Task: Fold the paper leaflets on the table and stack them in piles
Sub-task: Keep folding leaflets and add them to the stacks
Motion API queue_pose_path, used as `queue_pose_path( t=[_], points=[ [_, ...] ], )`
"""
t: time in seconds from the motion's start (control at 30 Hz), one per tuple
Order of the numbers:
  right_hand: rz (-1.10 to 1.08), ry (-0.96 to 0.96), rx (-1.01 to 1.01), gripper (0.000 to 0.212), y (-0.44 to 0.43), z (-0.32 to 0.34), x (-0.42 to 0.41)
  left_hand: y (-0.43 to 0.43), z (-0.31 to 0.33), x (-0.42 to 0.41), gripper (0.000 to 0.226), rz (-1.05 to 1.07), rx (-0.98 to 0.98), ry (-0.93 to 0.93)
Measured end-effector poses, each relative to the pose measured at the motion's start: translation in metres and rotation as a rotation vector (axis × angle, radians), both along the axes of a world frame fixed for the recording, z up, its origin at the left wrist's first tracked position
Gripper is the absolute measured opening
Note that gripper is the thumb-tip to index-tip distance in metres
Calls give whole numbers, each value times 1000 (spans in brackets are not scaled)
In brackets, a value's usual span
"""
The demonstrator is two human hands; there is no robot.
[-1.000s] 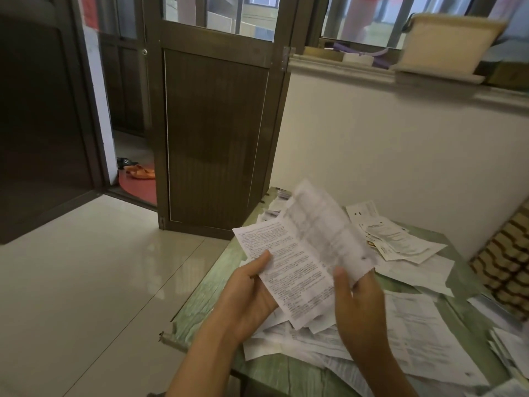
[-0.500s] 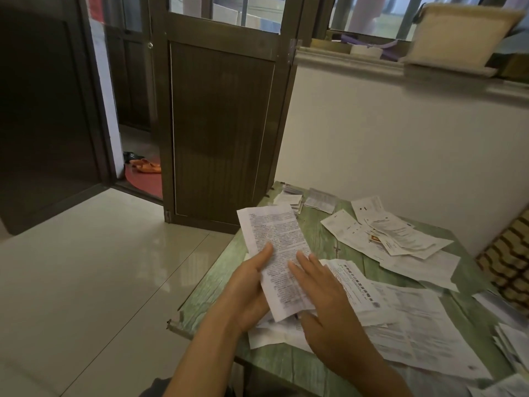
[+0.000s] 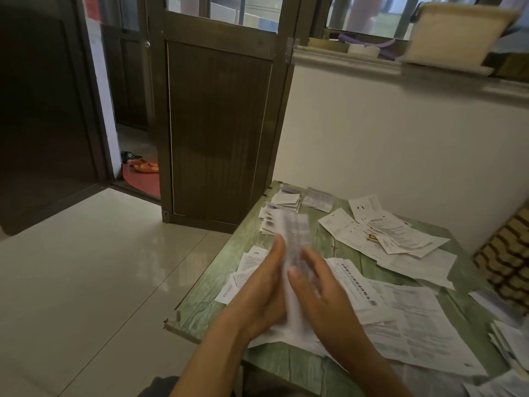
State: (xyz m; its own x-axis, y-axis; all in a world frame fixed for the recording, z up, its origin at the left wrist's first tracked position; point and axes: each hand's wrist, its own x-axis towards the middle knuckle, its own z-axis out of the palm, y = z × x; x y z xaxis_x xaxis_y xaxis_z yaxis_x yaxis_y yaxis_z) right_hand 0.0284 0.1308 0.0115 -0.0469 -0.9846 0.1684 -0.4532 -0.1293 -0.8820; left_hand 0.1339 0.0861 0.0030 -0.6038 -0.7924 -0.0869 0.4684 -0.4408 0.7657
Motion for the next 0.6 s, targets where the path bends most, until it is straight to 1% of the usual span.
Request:
queue_pose_path(
  t=[0.03,0.07,0.1,0.17,0.2,0.3,0.37,0.43,0.5,0.57,0.6],
  points=[
    [38,-120,59,51,-1,3,2,2,0,-2,69,-48,-19,20],
    [29,-160,53,53,-4,3,2,4,0,-3,76,-81,-44,14],
    [3,-186,36,47,-7,3,1,5,-1,-5,77,-86,-72,-4],
    [-38,-202,7,20,-10,5,1,4,-5,-6,70,-46,-132,-64],
    [-42,-212,-2,15,-10,6,-1,4,-6,-7,67,-22,-174,-103],
    [-67,-223,0,23,-12,5,-2,3,-9,-8,68,8,-276,-195],
    [-83,-239,47,25,-15,3,-1,2,-10,-7,70,42,-298,-235],
    [-71,-296,109,25,-18,1,-2,0,-11,-8,69,75,-296,-266],
    [-73,-336,115,25,-16,3,-5,0,-13,-9,54,115,-296,-297],
    [-83,-327,85,25,-12,7,-9,-1,-11,-8,32,180,-258,-315],
    [-94,-325,83,23,-10,9,-14,-1,-9,-6,27,229,-239,-328]
  ],
)
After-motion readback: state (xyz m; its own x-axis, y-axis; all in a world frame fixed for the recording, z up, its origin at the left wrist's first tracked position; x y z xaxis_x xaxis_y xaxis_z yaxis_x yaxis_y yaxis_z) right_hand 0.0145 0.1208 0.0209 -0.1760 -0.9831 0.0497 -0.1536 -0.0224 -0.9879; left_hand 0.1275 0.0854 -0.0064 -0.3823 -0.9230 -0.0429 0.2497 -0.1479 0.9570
